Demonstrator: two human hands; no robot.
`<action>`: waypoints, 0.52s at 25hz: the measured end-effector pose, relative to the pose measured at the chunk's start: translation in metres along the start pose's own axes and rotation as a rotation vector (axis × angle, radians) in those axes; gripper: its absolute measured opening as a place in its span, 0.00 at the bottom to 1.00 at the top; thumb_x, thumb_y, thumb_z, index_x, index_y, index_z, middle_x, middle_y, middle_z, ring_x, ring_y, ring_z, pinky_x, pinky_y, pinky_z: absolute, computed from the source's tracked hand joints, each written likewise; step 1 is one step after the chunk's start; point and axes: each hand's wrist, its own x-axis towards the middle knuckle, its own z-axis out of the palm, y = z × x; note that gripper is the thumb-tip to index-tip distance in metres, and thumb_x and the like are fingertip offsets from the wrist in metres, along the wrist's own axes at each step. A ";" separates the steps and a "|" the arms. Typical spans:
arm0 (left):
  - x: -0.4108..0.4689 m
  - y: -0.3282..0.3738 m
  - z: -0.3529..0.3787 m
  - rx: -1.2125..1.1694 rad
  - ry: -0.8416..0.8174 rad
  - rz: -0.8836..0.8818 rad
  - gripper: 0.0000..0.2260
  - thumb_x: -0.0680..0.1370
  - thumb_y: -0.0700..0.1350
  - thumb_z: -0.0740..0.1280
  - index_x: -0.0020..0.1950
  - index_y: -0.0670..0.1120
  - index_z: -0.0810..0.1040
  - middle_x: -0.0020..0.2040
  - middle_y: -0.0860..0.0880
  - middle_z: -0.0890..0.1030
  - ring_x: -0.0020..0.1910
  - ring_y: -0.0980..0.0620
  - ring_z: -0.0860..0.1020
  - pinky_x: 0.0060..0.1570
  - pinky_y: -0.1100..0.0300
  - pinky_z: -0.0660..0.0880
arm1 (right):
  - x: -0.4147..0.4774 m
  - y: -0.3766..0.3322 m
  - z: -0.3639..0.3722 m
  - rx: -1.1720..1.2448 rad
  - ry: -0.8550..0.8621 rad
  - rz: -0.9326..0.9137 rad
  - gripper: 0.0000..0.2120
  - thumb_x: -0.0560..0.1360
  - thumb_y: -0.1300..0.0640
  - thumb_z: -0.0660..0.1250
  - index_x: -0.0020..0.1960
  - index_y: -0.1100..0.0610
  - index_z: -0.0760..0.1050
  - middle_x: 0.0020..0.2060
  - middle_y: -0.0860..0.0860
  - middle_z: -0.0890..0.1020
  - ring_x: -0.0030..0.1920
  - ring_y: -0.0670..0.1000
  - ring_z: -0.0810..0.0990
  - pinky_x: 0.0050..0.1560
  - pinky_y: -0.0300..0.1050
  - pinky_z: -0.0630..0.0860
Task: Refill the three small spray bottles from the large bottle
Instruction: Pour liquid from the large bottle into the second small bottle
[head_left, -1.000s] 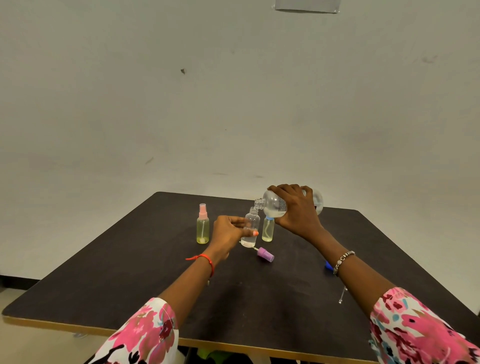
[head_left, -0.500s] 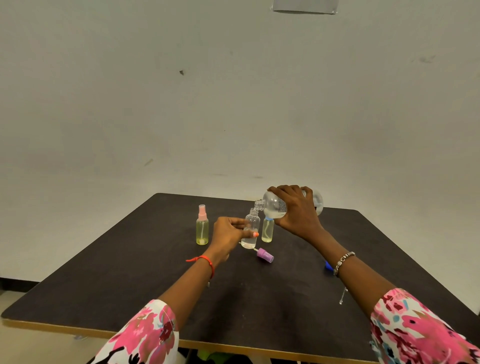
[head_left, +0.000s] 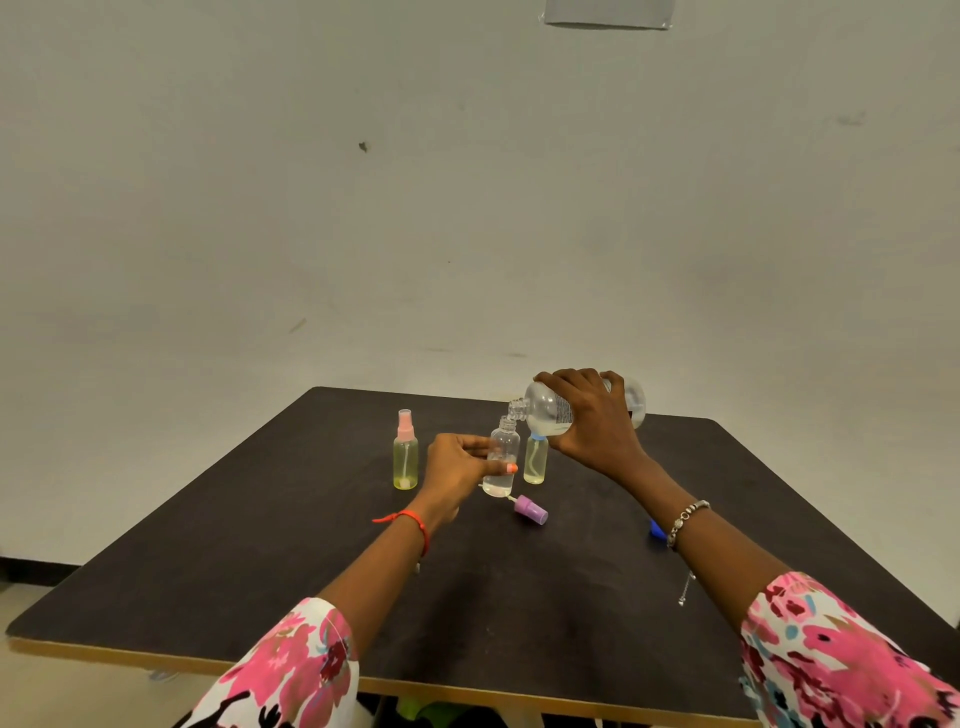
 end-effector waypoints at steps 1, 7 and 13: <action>0.000 0.000 0.000 0.003 0.003 -0.001 0.20 0.63 0.37 0.77 0.54 0.40 0.79 0.50 0.44 0.82 0.46 0.52 0.79 0.46 0.62 0.76 | 0.000 0.000 0.000 -0.003 -0.001 0.000 0.30 0.62 0.51 0.75 0.62 0.51 0.72 0.55 0.51 0.79 0.56 0.55 0.76 0.61 0.57 0.62; 0.000 0.002 0.000 0.001 -0.004 0.003 0.20 0.63 0.37 0.76 0.54 0.40 0.79 0.51 0.43 0.82 0.49 0.51 0.80 0.50 0.58 0.77 | 0.001 -0.001 -0.004 -0.017 -0.003 -0.003 0.29 0.62 0.51 0.75 0.61 0.50 0.72 0.54 0.50 0.79 0.55 0.54 0.76 0.60 0.56 0.62; -0.001 0.004 0.000 -0.007 -0.009 0.003 0.20 0.63 0.37 0.76 0.54 0.40 0.79 0.51 0.44 0.83 0.49 0.50 0.80 0.51 0.56 0.77 | 0.001 -0.001 -0.007 -0.002 -0.011 -0.004 0.30 0.62 0.51 0.75 0.62 0.51 0.72 0.55 0.51 0.79 0.57 0.55 0.75 0.61 0.57 0.61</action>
